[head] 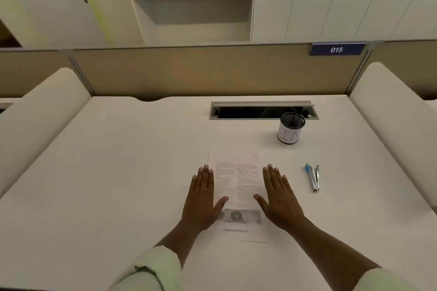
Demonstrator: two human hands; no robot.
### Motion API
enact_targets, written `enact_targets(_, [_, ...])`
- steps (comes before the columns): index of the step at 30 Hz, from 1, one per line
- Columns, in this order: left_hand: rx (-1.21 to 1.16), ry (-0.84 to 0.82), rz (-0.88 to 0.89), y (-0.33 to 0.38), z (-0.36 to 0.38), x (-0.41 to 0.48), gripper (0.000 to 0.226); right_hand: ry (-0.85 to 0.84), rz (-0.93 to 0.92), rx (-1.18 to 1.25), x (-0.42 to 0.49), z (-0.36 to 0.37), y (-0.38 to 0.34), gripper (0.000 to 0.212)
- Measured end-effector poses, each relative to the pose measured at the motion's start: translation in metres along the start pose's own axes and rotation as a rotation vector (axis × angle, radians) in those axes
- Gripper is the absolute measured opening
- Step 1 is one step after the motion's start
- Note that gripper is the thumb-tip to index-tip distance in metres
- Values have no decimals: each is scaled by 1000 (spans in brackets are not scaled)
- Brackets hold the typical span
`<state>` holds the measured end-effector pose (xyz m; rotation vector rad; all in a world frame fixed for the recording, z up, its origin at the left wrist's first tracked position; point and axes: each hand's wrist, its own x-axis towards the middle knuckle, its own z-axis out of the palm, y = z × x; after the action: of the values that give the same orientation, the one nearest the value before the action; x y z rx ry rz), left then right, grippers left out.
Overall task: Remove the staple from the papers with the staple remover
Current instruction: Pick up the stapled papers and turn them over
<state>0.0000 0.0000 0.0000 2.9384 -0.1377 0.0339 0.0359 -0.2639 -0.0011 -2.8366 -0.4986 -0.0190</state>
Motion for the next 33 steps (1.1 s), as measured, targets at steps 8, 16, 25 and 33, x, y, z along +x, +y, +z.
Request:
enact_targets(8, [-36,-104,-20,2,36,-43,94,-161,12,-17,-35,34,-3,86])
enact_targets(16, [-85,-65,-44,3,46,-50,90,-172,51,-6,-38,40,-6,84])
enact_targets(25, [-96,-60,-49,3,49,-49,89,-117,144,97,-35,36,-17,85])
enact_targets(33, [-125,-35,-57,17,53,-49,88,39,581,353,-2,16,-61,76])
